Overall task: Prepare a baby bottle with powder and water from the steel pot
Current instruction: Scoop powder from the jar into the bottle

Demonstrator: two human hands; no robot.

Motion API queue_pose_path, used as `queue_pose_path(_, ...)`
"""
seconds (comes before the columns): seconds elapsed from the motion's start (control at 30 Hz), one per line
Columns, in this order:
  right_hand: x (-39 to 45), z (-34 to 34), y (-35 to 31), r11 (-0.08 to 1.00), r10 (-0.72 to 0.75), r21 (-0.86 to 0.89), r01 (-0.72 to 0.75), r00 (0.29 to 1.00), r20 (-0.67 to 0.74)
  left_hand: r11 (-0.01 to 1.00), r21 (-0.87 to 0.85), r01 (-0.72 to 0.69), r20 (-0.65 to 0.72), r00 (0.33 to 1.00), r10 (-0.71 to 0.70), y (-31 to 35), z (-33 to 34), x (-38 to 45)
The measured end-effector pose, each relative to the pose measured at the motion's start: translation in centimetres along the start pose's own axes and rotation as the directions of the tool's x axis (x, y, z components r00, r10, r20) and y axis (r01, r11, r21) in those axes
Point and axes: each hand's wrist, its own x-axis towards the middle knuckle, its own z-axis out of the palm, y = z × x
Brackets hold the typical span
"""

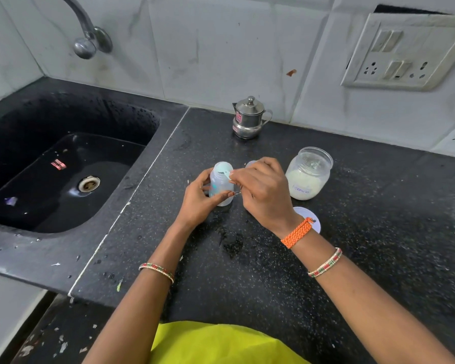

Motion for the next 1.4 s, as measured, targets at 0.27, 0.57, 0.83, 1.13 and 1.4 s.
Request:
queue_pose_path(0.27, 0.0, -0.1, 0.0, 0.999, 0.031, 0.04, -0.029, 0.998, -0.053, 1.0, -0.005, 0.008, 0.017, 1.0, -0.008, -0.4, 0.0, 0.1)
queue_pose_path(0.57, -0.8, 0.3, -0.3, 0.983, 0.155, 0.115, -0.143, 0.982, -0.108, 1.0, 0.0, -0.011, 0.033, 0.999, 0.011, -0.4, 0.0, 0.0)
queue_pose_path(0.83, 0.5, -2.5, 1.7, 0.611, 0.736, 0.612, -0.503, 0.645, -0.205, 0.994, 0.093, 0.054, 0.109, 0.992, -0.064, -0.2, -0.2, -0.8)
queue_pose_path(1.13, -1.3, -7.9, 9.2, 0.736, 0.65, 0.203, -0.646, 0.591, -0.478, 0.948, 0.185, -0.258, -0.15, 0.946, 0.287, 4.1, 0.3, -1.5)
queue_pose_path(1.4, -2.7, -6.9, 11.5, 0.704, 0.706, 0.101, -0.703, 0.675, -0.214, 0.959, -0.011, -0.285, 0.116, 0.952, 0.284, 9.2, 7.9, 0.2)
